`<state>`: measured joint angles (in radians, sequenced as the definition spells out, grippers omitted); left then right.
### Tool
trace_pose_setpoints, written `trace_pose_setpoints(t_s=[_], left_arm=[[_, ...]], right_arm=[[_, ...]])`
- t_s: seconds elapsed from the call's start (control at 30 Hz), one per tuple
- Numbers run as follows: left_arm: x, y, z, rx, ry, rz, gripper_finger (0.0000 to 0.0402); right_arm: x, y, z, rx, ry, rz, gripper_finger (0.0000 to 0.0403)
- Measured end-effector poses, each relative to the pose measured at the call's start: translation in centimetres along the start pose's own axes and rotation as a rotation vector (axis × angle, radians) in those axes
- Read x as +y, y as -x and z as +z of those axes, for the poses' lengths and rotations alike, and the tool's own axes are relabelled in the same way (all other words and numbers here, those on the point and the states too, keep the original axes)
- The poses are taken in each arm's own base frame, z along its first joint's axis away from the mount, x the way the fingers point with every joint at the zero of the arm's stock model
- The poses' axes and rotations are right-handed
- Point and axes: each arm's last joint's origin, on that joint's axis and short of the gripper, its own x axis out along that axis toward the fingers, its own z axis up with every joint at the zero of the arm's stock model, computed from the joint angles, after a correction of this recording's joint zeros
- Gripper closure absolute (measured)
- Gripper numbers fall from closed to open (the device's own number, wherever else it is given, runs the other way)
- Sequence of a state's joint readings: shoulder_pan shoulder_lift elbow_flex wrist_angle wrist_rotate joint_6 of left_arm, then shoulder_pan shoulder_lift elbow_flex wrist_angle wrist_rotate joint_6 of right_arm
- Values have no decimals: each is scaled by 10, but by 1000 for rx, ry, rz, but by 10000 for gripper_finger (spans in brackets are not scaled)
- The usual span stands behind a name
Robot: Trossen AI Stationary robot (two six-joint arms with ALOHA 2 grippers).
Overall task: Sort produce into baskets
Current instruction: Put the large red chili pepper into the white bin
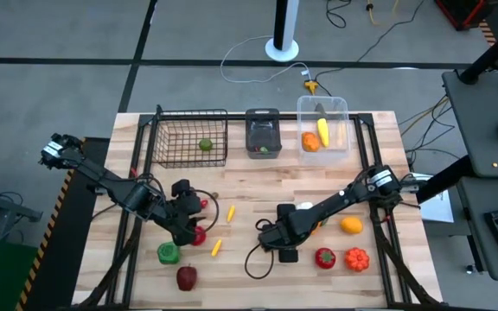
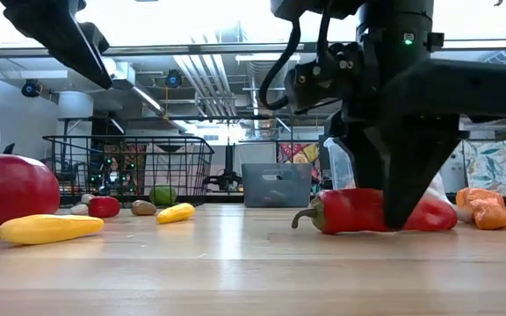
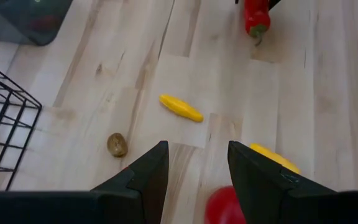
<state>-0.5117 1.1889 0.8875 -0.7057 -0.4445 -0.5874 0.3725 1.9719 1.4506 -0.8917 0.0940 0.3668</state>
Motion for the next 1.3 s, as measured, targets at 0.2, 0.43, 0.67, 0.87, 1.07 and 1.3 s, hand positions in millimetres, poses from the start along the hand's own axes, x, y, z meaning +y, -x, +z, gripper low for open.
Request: trace_pose_setpoints(t_s=[0.2, 0.43, 0.67, 0.87, 1.07, 1.3], left_arm=[[-1, 0, 2, -23, 6, 7, 253], [-1, 0, 3, -35, 13, 1, 253], [-2, 0, 3, -36, 61, -2, 253], [-2, 0, 3, -39, 74, -5, 253], [-2, 0, 3, -39, 75, -6, 253], [-2, 0, 3, -38, 75, -6, 253]], right_arm=[[1, 0, 0, 0, 0, 20, 231], [-8, 22, 11, -71, -18, 42, 256], [-43, 65, 29, -221, -114, -6, 255], [-95, 113, 31, -335, -240, -93, 256], [-166, 162, 11, -408, -467, -291, 256], [-265, 186, -39, -313, -797, -500, 256]])
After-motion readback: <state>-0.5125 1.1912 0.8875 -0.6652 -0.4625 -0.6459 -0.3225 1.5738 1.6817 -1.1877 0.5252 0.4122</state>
